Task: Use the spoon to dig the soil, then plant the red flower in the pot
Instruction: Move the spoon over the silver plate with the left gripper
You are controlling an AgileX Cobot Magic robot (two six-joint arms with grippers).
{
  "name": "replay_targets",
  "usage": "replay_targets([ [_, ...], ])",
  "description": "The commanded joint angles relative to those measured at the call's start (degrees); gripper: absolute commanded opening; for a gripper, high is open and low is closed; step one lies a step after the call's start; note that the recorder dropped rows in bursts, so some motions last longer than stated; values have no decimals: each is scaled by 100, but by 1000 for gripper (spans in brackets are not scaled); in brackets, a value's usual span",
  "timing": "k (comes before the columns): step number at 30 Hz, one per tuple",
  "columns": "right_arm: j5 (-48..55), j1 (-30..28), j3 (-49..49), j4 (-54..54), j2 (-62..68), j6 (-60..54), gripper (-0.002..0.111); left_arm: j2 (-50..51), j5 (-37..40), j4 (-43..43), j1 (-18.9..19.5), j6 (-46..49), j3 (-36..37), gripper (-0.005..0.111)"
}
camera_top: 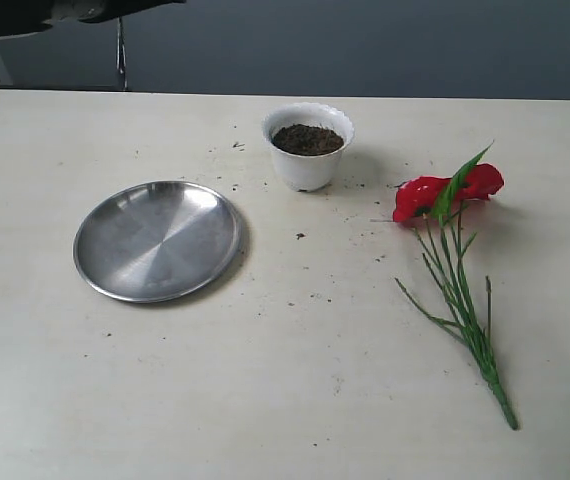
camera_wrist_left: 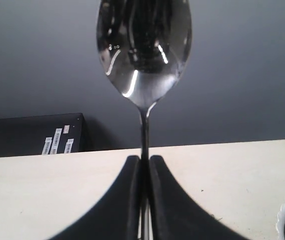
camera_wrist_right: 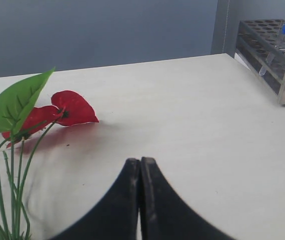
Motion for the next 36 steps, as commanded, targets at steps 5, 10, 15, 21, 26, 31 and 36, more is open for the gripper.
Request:
replay_targets([
  [5, -28, -24, 13, 4, -21, -3, -1, -54, 240, 42, 126, 364, -38, 0],
  [10, -28, -24, 13, 4, -21, -3, -1, -54, 126, 42, 126, 599, -38, 0],
  [15, -28, -24, 13, 4, -21, -3, -1, -54, -15, 375, 140, 82, -38, 0],
  [21, -28, -24, 13, 4, -21, -3, -1, -54, 308, 2435, 140, -2041, 74, 0],
  [26, -28, -24, 13, 4, -21, -3, -1, -54, 241, 2692, 179, -2359, 295, 0],
  [31, -28, -24, 13, 4, -21, -3, -1, -54, -22, 2962, 179, -2359, 295, 0],
  [36, -28, -24, 13, 4, -21, -3, -1, -54, -135, 2916, 187, -2359, 295, 0],
])
